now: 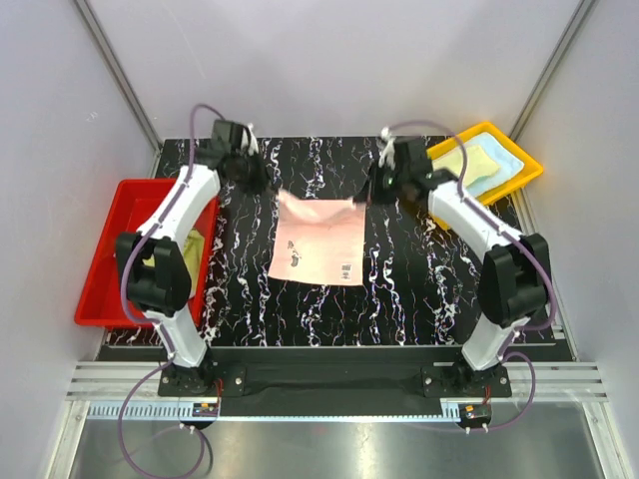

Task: Fold and stack the towels
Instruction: Fold the towel

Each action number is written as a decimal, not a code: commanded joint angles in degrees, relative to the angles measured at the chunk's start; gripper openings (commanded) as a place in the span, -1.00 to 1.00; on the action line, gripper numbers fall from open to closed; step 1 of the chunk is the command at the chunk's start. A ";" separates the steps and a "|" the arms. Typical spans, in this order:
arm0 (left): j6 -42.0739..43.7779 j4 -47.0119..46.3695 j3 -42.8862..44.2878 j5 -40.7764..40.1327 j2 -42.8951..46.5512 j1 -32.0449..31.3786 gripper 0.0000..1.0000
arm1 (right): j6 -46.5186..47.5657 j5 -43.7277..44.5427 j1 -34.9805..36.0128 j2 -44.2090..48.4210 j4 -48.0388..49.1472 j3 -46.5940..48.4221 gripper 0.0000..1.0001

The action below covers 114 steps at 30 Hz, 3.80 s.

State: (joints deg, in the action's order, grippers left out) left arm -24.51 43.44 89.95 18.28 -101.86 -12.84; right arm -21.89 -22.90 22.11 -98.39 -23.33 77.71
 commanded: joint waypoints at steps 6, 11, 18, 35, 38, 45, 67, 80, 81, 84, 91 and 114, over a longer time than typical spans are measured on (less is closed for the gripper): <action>-6.69 -17.77 17.17 17.55 -14.22 5.98 -1.00 | 2.47 -1.27 -5.40 -14.01 3.55 25.28 -1.00; -7.65 -21.10 30.53 23.02 -25.29 7.21 -1.00 | 2.64 -4.17 -7.25 -23.23 7.16 34.86 -1.00; -13.19 -29.38 38.19 26.27 -32.43 9.23 -1.00 | 5.54 -4.35 -7.34 -30.37 5.23 43.22 -1.00; 7.64 -1.78 12.37 17.92 -15.31 9.68 -1.00 | 6.51 -10.68 -6.47 -13.25 4.34 10.47 -1.00; 8.95 0.23 5.43 16.88 -12.32 9.41 -1.00 | 7.04 -10.33 -5.59 -10.51 3.74 3.08 -1.00; 10.36 1.65 -6.88 16.69 -6.86 9.06 -1.00 | 4.93 -10.33 -4.18 -5.94 3.38 -7.90 -1.00; 8.34 0.94 -21.85 9.49 2.27 5.46 -1.00 | 1.41 -8.48 1.18 4.25 6.12 -18.40 -1.00; 5.27 3.15 -29.29 8.08 11.16 2.12 -1.00 | -0.16 -5.22 3.99 17.43 -0.24 -28.90 -1.00; 5.09 1.58 -30.70 8.08 11.16 1.77 -1.00 | -1.82 -5.93 4.52 18.22 3.43 -30.50 -1.00; 4.30 -0.89 -34.49 6.86 10.64 0.01 -1.00 | -4.74 -8.04 6.62 17.62 11.26 -35.69 -1.00; 4.21 -1.60 -36.95 2.47 9.05 -1.40 -1.00 | -7.02 -5.93 7.86 14.28 17.09 -40.18 -1.00; 4.74 0.60 -36.07 -2.90 8.97 -1.49 -1.00 | -14.58 -3.56 14.28 20.87 20.24 -43.51 -1.00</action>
State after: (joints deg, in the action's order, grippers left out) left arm -20.36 45.04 56.10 17.34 -91.13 -14.17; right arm -32.99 -27.09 35.27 -77.71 -7.75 37.12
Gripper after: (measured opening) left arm 0.008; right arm 0.009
